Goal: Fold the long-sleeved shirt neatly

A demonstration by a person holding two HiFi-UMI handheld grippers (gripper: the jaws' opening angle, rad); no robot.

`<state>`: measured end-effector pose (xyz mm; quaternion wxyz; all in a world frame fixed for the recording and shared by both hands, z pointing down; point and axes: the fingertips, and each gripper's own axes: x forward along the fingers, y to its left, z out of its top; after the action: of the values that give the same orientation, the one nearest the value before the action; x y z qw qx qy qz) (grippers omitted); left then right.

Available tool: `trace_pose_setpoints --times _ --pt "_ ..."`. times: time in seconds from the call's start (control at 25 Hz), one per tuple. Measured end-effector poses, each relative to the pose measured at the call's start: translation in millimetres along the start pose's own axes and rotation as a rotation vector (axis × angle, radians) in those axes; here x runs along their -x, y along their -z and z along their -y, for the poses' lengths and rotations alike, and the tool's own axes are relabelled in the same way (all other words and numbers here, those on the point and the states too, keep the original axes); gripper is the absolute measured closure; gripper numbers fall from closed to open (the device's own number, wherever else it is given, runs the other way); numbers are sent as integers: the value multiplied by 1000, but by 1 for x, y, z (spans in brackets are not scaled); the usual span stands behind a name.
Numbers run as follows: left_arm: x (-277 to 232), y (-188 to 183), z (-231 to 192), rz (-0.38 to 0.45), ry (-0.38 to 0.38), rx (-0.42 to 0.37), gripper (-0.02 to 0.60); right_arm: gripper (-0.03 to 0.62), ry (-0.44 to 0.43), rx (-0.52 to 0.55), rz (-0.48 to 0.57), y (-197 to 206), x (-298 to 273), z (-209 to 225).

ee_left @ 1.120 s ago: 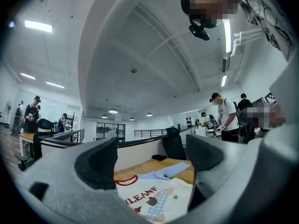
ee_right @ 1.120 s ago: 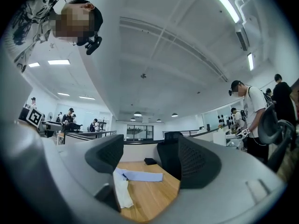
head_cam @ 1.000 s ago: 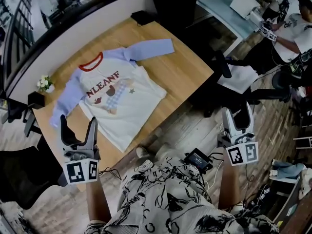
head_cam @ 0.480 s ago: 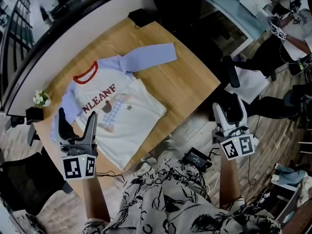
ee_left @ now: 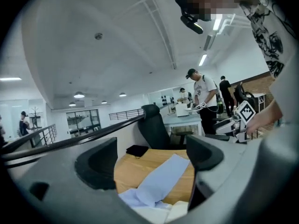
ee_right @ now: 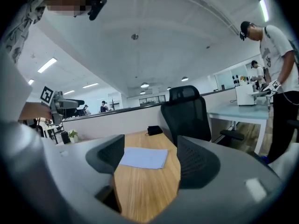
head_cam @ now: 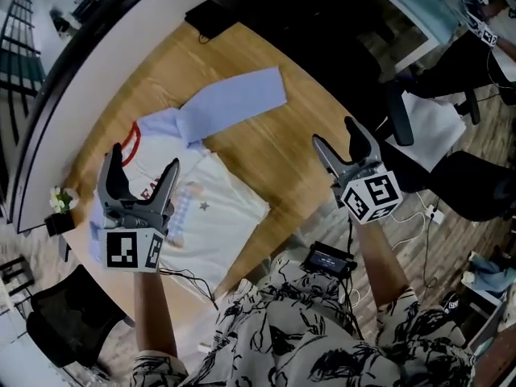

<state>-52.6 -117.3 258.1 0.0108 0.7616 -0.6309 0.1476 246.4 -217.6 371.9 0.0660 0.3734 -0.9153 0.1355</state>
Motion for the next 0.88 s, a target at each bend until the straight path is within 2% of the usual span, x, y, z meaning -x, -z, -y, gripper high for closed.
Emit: trace_pose_setpoints --times 0.16,0.44,0.56,0.76,0.88 --pt "-84 20 13 -76 123 -38 129 250 -26 -4 -119 42 -63 12" --pt "-215 75 54 -219 339 -77 129 279 -86 3 -390 124 -153 13" --pt "-260 97 74 -287 444 -115 129 296 -53 -17 -474 148 -171 19" --pt "-319 134 103 -381 580 -145 129 348 -23 -47 -544 164 -184 30" --pt "-342 152 116 -426 640 -140 130 413 0 -39 -594 171 -189 33"
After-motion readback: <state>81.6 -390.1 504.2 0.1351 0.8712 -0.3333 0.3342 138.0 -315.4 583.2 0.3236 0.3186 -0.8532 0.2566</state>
